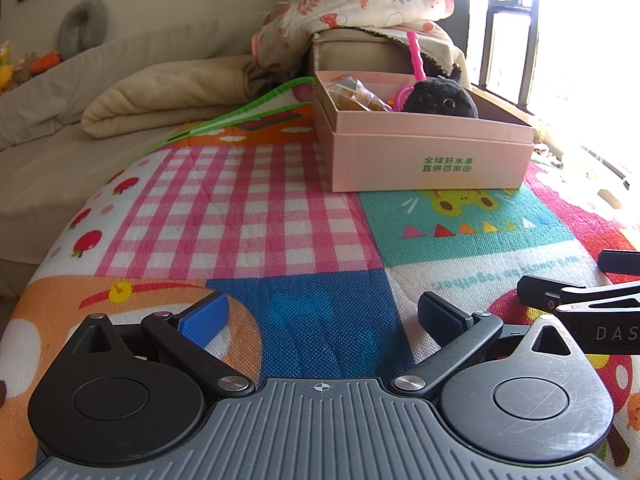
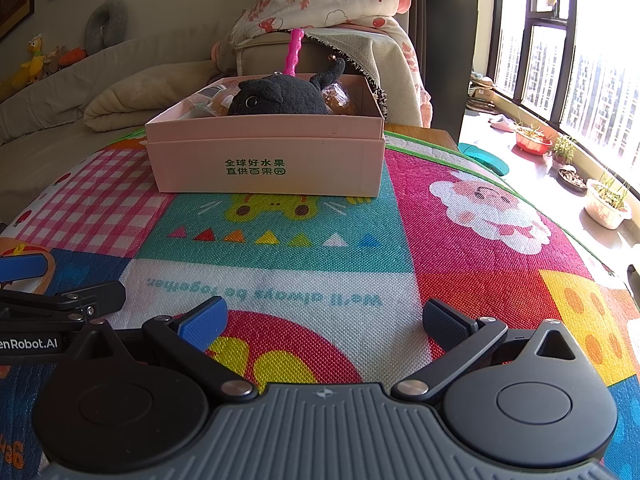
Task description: Organize objects
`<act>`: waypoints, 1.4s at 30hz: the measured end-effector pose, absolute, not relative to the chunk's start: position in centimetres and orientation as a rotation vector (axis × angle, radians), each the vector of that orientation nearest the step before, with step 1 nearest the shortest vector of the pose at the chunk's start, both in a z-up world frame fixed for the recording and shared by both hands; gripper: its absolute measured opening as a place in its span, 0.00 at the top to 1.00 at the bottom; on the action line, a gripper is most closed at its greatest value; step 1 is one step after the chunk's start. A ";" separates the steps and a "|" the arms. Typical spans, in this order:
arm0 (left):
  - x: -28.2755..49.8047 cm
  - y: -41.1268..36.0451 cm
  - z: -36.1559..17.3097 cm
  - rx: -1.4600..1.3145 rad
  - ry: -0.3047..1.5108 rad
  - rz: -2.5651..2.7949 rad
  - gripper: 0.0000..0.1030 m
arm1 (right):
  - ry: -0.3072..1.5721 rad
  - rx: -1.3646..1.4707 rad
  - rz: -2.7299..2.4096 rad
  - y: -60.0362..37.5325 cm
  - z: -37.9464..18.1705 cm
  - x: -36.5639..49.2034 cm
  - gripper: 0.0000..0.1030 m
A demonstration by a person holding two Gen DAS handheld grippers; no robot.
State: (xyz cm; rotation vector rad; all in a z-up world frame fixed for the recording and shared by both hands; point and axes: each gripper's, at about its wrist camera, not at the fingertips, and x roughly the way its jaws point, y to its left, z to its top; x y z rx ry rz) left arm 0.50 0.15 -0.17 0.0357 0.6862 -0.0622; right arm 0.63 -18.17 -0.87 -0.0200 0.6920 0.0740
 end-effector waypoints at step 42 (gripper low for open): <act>0.7 0.2 -0.2 0.026 0.689 -0.064 0.00 | 0.692 -0.020 0.074 -18.2 -0.9 0.6 0.00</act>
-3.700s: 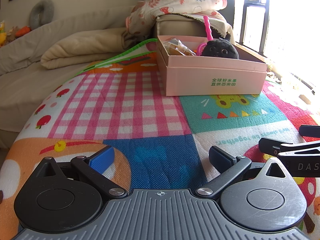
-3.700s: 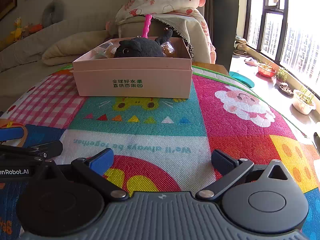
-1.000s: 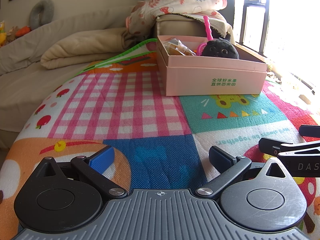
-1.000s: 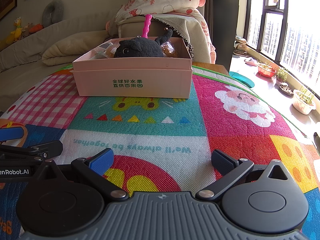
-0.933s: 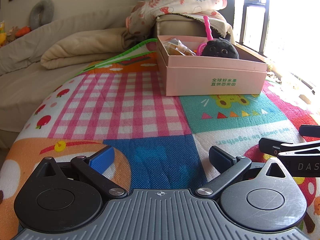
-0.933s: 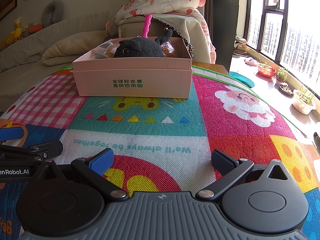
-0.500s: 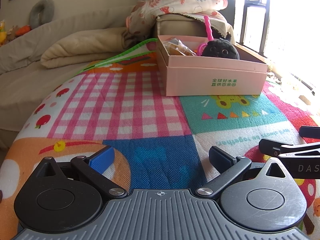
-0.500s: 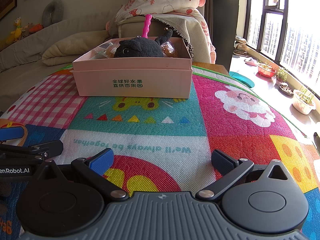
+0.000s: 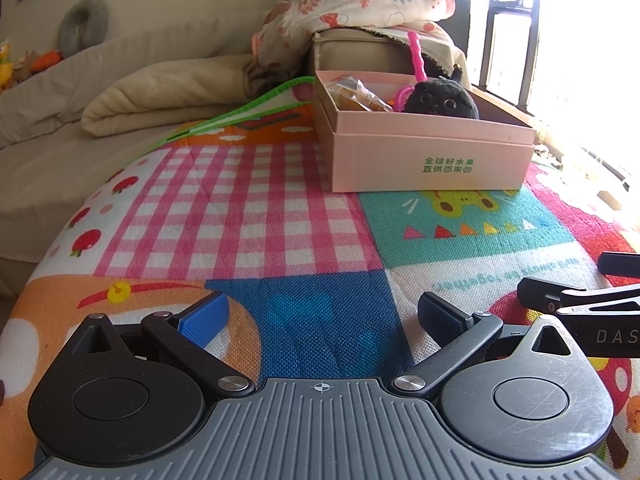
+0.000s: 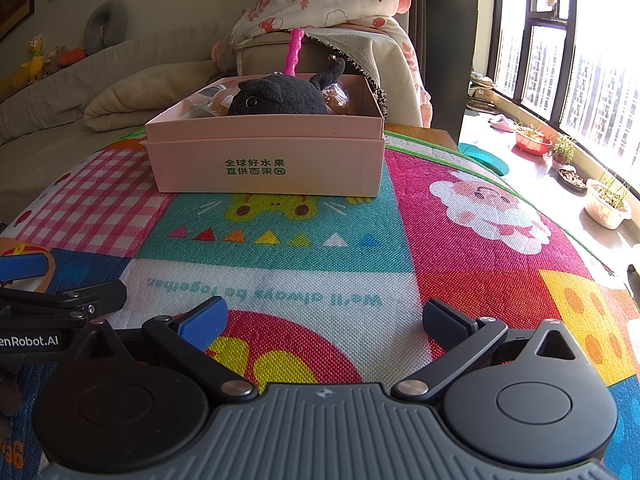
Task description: Organize objects
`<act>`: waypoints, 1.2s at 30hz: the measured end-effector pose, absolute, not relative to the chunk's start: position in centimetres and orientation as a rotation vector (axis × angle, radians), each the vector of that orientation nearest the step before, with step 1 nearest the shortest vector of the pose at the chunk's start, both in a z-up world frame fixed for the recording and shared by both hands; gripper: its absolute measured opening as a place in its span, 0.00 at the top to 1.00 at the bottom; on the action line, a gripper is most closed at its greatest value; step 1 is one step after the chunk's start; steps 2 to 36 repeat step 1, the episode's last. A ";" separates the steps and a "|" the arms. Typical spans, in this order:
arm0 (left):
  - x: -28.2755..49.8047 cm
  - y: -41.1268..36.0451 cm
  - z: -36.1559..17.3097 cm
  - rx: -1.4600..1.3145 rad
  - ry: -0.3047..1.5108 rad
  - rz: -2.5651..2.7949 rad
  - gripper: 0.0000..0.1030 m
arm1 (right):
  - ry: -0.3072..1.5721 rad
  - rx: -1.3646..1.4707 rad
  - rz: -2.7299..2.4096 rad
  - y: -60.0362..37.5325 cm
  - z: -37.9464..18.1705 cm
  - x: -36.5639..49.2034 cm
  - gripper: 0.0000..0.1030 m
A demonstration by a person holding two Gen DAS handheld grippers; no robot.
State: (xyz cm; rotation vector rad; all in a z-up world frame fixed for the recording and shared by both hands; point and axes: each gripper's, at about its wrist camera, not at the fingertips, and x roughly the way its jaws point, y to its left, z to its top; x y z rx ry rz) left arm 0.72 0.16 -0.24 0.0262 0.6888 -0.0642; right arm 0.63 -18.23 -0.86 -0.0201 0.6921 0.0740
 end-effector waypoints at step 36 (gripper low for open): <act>0.7 0.1 -0.2 0.027 0.689 -0.063 0.00 | 0.692 -0.020 0.074 -18.2 -0.9 0.6 0.00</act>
